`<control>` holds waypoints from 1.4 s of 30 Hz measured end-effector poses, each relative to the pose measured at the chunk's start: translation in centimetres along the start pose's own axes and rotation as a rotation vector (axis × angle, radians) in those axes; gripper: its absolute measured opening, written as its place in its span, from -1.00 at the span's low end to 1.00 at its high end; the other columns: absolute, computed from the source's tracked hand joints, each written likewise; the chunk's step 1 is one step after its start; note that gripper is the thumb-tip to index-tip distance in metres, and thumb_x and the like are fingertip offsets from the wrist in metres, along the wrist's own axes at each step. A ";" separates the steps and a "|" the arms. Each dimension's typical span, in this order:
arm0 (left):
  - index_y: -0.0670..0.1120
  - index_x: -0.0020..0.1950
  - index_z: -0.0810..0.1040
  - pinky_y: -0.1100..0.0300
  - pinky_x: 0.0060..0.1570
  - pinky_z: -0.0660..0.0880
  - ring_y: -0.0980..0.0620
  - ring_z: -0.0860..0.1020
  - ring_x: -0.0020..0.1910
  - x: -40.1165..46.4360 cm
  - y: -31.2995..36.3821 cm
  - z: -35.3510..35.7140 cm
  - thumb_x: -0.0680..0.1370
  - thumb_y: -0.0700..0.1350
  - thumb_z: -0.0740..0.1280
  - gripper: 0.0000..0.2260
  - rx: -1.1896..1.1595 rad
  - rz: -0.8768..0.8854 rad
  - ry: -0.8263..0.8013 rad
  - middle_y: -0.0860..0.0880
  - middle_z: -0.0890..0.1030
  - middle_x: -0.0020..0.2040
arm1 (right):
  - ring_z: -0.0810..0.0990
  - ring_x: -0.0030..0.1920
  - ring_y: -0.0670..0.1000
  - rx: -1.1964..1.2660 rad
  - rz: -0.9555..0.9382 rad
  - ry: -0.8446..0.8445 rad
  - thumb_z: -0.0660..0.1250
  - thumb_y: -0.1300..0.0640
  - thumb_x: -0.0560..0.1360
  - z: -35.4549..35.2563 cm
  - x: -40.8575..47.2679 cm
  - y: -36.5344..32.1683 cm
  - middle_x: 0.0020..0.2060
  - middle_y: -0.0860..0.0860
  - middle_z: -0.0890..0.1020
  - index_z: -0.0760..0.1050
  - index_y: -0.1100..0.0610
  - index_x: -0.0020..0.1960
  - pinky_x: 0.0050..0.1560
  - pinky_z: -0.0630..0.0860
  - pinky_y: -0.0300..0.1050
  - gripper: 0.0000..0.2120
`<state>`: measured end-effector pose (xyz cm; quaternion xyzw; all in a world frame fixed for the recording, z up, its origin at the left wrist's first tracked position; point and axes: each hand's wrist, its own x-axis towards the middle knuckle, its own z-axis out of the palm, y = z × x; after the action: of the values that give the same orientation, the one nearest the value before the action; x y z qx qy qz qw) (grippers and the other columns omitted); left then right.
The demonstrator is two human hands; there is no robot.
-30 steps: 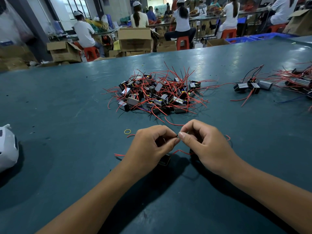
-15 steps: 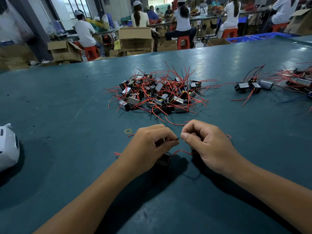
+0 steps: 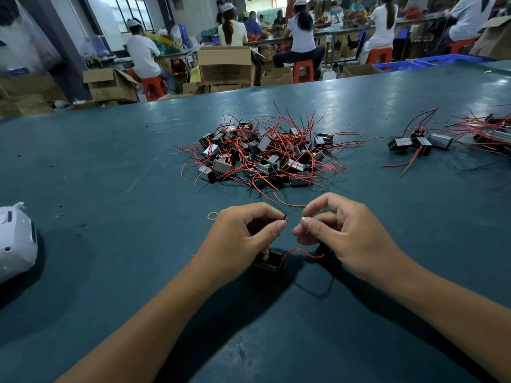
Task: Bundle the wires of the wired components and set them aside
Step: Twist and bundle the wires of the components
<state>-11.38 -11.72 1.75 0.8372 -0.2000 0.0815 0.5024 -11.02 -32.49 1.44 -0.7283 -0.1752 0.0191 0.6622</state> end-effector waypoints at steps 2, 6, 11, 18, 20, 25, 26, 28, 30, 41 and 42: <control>-0.02 -0.09 0.65 0.19 -0.37 0.52 0.09 0.55 -0.43 0.1 0.1 0.2 0.55 -0.14 0.46 -0.96 -0.021 -0.001 0.004 0.01 0.60 -0.35 | 0.70 -0.29 0.07 -0.025 -0.021 0.035 0.36 0.27 0.55 0.4 -0.2 0.0 -0.25 0.09 0.72 0.54 0.17 -0.08 -0.24 0.62 -0.16 -0.96; -0.05 -0.11 0.65 0.11 -0.36 0.55 0.02 0.56 -0.41 0.0 0.4 0.7 0.53 -0.10 0.48 -0.94 -0.032 0.009 0.009 -0.05 0.62 -0.32 | 0.60 -0.39 -0.05 -0.050 -0.025 0.098 0.41 0.24 0.52 1.0 -0.3 0.0 -0.32 0.07 0.68 0.62 0.10 -0.16 -0.37 0.55 -0.20 -0.90; -0.02 -0.12 0.65 0.21 -0.32 0.53 0.08 0.53 -0.39 0.0 0.3 0.8 0.55 -0.21 0.44 -0.90 -0.042 -0.017 0.022 0.03 0.60 -0.36 | 0.47 -0.46 -0.06 -0.129 -0.057 0.136 0.43 0.21 0.51 0.7 -0.2 0.1 -0.41 0.10 0.61 0.65 0.04 -0.16 -0.42 0.46 -0.18 -0.89; -0.06 -0.12 0.64 0.16 -0.34 0.55 0.07 0.54 -0.42 -0.1 0.4 0.7 0.54 -0.26 0.43 -0.89 -0.043 -0.034 0.041 0.03 0.58 -0.38 | 0.63 -0.36 -0.02 0.060 0.020 0.110 0.42 0.37 0.47 0.6 -0.1 0.3 -0.33 0.13 0.65 0.63 0.19 -0.10 -0.30 0.58 -0.22 -0.89; -0.07 -0.12 0.63 0.19 -0.34 0.53 0.07 0.54 -0.43 -0.1 0.5 0.6 0.55 -0.26 0.43 -0.89 -0.045 -0.035 0.062 -0.05 0.60 -0.37 | 0.65 -0.35 0.01 0.049 0.017 0.140 0.41 0.36 0.49 0.5 0.0 0.4 -0.30 0.17 0.67 0.61 0.21 -0.12 -0.31 0.58 -0.24 -0.92; -0.07 -0.12 0.65 0.11 -0.33 0.53 0.08 0.53 -0.40 -0.2 0.8 0.7 0.54 -0.24 0.44 -0.91 -0.074 -0.037 0.036 0.01 0.61 -0.34 | 0.62 -0.39 -0.02 0.051 0.046 0.166 0.38 0.31 0.53 0.9 -0.1 0.4 -0.31 0.16 0.67 0.58 0.21 -0.14 -0.36 0.56 -0.24 -0.92; -0.07 -0.12 0.65 0.10 -0.32 0.52 0.09 0.52 -0.38 -0.2 0.8 0.8 0.54 -0.23 0.45 -0.92 -0.067 -0.036 0.026 0.03 0.61 -0.34 | 0.61 -0.39 -0.04 0.045 0.039 0.158 0.38 0.31 0.52 1.1 -0.1 0.4 -0.32 0.13 0.67 0.59 0.20 -0.14 -0.35 0.55 -0.24 -0.92; -0.07 -0.12 0.66 0.13 -0.31 0.51 0.12 0.52 -0.37 -0.2 0.8 1.0 0.54 -0.21 0.45 -0.94 -0.048 -0.035 0.021 0.07 0.61 -0.35 | 0.60 -0.39 -0.07 0.043 0.023 0.145 0.39 0.30 0.52 1.2 -0.2 0.3 -0.35 0.07 0.67 0.60 0.18 -0.14 -0.34 0.56 -0.24 -0.91; -0.07 -0.11 0.67 0.19 -0.32 0.51 0.15 0.52 -0.38 -0.2 0.9 1.0 0.54 -0.20 0.45 -0.94 -0.039 -0.031 0.024 0.10 0.60 -0.36 | 0.61 -0.38 -0.08 0.065 0.015 0.141 0.39 0.32 0.52 1.3 -0.3 0.1 -0.36 0.05 0.66 0.61 0.18 -0.15 -0.32 0.57 -0.24 -0.90; -0.07 -0.13 0.66 0.27 -0.34 0.44 0.17 0.48 -0.39 -0.3 1.3 1.4 0.55 -0.23 0.44 -0.91 -0.017 -0.016 0.033 0.11 0.58 -0.37 | 0.56 -0.39 -0.09 -0.025 -0.048 0.153 0.42 0.26 0.50 1.2 -0.3 0.1 -0.37 0.00 0.66 0.64 0.08 -0.17 -0.33 0.52 -0.25 -0.88; -0.07 -0.13 0.66 0.31 -0.33 0.43 0.18 0.48 -0.39 -0.3 1.3 1.5 0.55 -0.23 0.44 -0.91 -0.019 -0.019 0.029 0.13 0.58 -0.38 | 0.56 -0.39 -0.09 -0.027 -0.052 0.154 0.42 0.26 0.50 1.2 -0.3 0.1 -0.37 0.00 0.66 0.65 0.08 -0.17 -0.34 0.51 -0.24 -0.87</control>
<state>-12.33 -13.47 1.97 0.8330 -0.1854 0.0866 0.5140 -11.57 -31.43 1.13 -0.7316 -0.1428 -0.0567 0.6642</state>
